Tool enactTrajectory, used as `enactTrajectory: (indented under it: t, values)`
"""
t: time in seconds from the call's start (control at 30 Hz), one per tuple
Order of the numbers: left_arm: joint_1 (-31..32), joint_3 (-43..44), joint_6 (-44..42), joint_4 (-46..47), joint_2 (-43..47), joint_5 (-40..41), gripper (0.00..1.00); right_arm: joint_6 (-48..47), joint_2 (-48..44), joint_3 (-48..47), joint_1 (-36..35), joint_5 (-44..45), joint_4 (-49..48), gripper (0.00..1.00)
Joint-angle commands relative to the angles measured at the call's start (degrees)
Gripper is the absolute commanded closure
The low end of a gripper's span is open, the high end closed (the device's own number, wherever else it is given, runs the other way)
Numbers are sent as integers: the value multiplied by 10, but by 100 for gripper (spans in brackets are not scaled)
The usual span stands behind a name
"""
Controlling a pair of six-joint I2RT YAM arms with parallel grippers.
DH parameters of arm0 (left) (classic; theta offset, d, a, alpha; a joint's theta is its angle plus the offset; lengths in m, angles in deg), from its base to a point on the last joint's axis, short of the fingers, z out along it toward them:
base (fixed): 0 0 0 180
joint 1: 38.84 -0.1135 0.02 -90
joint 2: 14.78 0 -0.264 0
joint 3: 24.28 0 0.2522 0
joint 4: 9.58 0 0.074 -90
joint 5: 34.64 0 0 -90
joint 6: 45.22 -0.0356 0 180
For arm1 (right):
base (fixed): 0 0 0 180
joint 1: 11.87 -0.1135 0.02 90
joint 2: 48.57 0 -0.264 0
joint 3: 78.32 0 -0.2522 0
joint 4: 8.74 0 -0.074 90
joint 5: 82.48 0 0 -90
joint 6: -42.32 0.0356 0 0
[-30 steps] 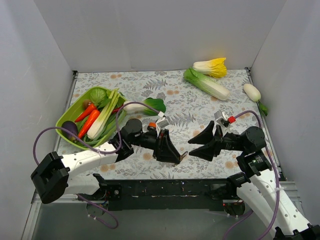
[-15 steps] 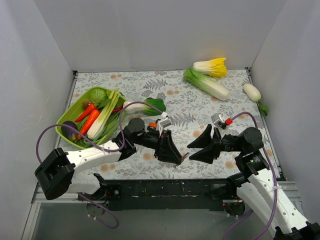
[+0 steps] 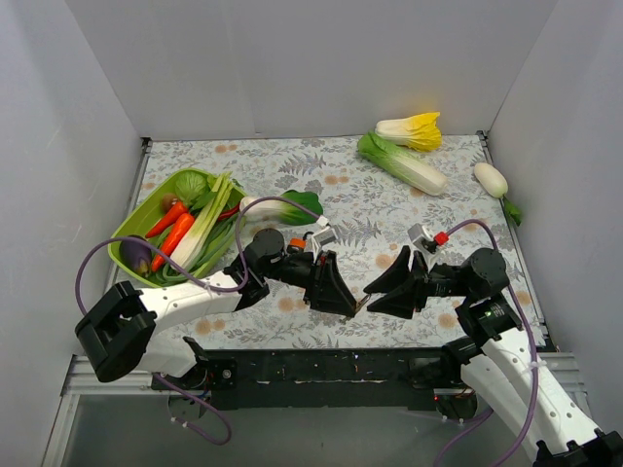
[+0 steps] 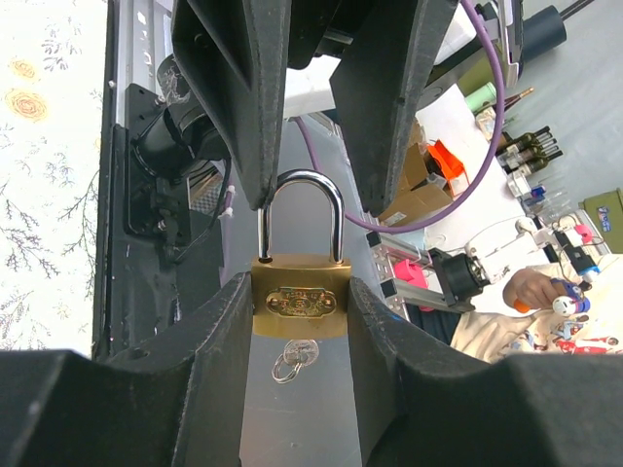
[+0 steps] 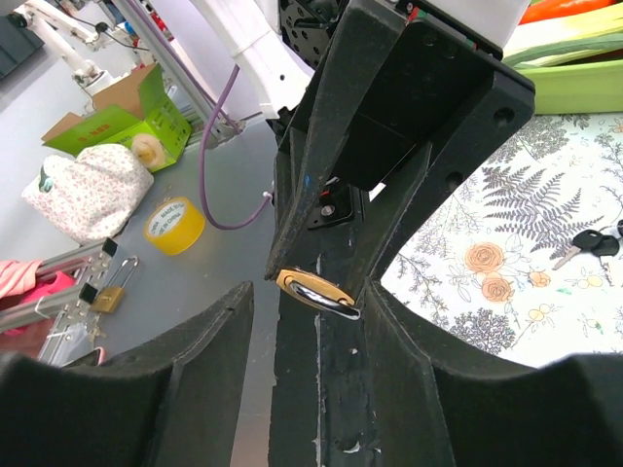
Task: Unlock with the key
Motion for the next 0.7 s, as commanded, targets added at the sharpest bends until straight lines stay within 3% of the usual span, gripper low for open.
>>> enactTrajectory:
  t: [0.0, 0.33, 0.47, 0.67]
  values:
    - [-4, 22, 1, 29, 7, -4, 100, -12, -5, 3, -5, -8, -2, 47]
    - [-11, 20, -68, -62, 8, 52, 100, -13, -12, 6, -4, 9, 10, 81]
    - [-11, 33, -112, -125, 17, 116, 100, -14, -5, 9, -5, 21, 20, 99]
    - [-11, 51, -185, -250, 26, 291, 100, -33, 23, 7, -5, 93, 72, 99]
